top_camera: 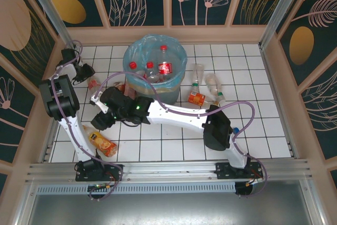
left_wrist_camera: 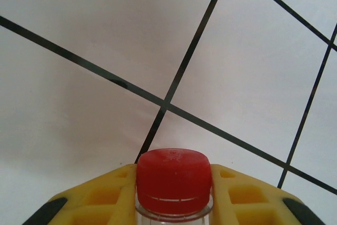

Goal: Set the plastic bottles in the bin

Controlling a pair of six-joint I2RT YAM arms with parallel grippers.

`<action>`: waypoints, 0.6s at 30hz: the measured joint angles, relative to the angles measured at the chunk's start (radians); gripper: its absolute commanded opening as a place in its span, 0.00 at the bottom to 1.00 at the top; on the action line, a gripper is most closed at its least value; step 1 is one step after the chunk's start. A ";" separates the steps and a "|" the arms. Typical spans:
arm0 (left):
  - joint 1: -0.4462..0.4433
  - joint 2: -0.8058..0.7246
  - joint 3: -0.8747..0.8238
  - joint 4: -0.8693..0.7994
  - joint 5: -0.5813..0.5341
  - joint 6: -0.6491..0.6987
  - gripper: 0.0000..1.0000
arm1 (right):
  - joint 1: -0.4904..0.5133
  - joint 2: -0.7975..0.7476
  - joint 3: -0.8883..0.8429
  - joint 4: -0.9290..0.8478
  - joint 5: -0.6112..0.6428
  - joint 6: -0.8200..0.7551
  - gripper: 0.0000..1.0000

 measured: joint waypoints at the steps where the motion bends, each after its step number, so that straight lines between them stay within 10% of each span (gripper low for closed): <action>1: 0.000 -0.003 0.000 -0.002 -0.001 -0.002 0.19 | 0.002 0.000 0.000 0.000 0.000 0.000 0.61; 18: 0.000 -0.408 -0.036 0.048 -0.047 -0.047 0.00 | 0.019 -0.164 -0.114 0.031 0.152 -0.019 0.61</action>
